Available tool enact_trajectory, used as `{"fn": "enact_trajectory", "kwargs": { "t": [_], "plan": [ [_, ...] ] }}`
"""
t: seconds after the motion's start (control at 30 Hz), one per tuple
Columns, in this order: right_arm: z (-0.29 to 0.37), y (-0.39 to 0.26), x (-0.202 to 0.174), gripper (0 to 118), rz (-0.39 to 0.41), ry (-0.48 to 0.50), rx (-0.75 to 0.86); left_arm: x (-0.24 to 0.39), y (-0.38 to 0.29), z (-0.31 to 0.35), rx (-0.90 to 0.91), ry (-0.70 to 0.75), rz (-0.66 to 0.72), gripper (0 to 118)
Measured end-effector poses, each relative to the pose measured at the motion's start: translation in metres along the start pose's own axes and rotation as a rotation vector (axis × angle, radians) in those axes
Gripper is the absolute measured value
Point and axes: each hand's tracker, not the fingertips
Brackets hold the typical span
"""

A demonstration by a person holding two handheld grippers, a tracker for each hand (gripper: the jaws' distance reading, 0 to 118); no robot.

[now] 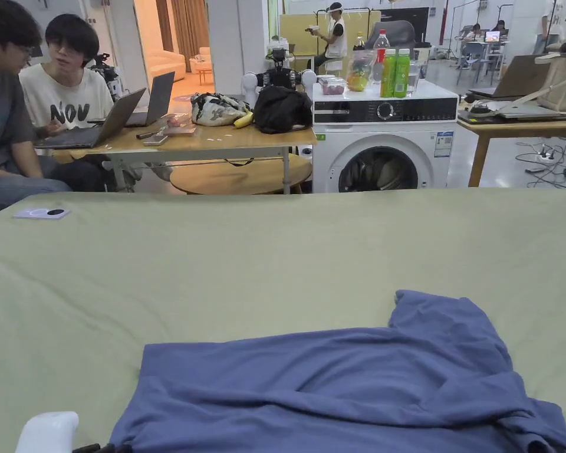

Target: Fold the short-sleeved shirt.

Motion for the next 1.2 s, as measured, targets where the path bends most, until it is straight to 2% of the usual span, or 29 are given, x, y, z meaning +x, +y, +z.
{"fn": "enact_trajectory", "kwargs": {
  "t": [0.03, 0.07, 0.1, 0.3, 0.37, 0.43, 0.5, 0.53, 0.57, 0.6, 0.67, 0.77, 0.93, 0.97, 1.0, 1.03, 1.07, 1.2],
  "plan": [
    [0.003, 0.000, -0.002, 35, 0.028, -0.040, 0.007, 0.002, 0.000, 0.003, 0.009, 0.005, -0.017, 32],
    [0.005, 0.001, -0.003, 55, 0.052, -0.063, 0.023, 0.004, 0.000, 0.007, 0.030, 0.020, -0.040, 60],
    [0.013, 0.003, -0.006, 65, 0.079, -0.071, 0.054, 0.010, 0.005, 0.011, 0.046, 0.033, -0.069, 67],
    [0.038, 0.025, -0.051, 65, 0.226, -0.016, 0.228, 0.068, 0.042, 0.007, 0.186, 0.009, -0.198, 64],
    [0.032, 0.032, -0.066, 65, 0.226, 0.012, 0.220, 0.089, 0.051, -0.003, 0.192, -0.046, -0.192, 64],
    [0.022, 0.039, -0.082, 60, 0.206, 0.056, 0.209, 0.108, 0.056, -0.014, 0.203, -0.100, -0.189, 59],
    [0.015, 0.041, -0.091, 29, 0.175, 0.099, 0.199, 0.125, 0.053, -0.018, 0.223, -0.113, -0.214, 31],
    [0.012, 0.041, -0.096, 20, 0.169, 0.096, 0.197, 0.131, 0.052, -0.020, 0.227, -0.112, -0.224, 23],
    [0.010, 0.040, -0.100, 20, 0.167, 0.093, 0.196, 0.137, 0.049, -0.021, 0.225, -0.114, -0.238, 23],
    [0.010, 0.036, -0.099, 0, 0.168, 0.093, 0.196, 0.142, 0.046, -0.022, 0.223, -0.106, -0.258, 0],
    [0.007, 0.034, -0.099, 0, 0.152, 0.127, 0.172, 0.148, 0.040, -0.020, 0.208, -0.075, -0.282, 0],
    [0.005, 0.030, -0.097, 0, 0.166, 0.110, 0.162, 0.138, 0.039, -0.017, 0.189, -0.088, -0.269, 0],
    [0.005, 0.028, -0.084, 0, 0.143, 0.141, 0.150, 0.078, 0.067, -0.020, 0.130, -0.076, -0.080, 0],
    [0.006, 0.027, -0.082, 0, 0.137, 0.141, 0.150, 0.063, 0.072, -0.025, 0.115, -0.071, -0.071, 10],
    [0.008, 0.028, -0.079, 0, 0.128, 0.146, 0.151, 0.047, 0.079, -0.034, 0.096, -0.074, -0.090, 36],
    [0.008, 0.026, -0.075, 0, 0.116, 0.156, 0.148, 0.034, 0.089, -0.046, 0.059, -0.041, -0.090, 51],
    [0.007, 0.026, -0.071, 0, 0.102, 0.161, 0.143, 0.023, 0.097, -0.056, 0.026, -0.017, -0.067, 55],
    [-0.003, 0.025, -0.059, 0, 0.053, 0.196, 0.093, -0.019, 0.142, -0.123, -0.063, 0.031, 0.061, 56]
  ]
}}
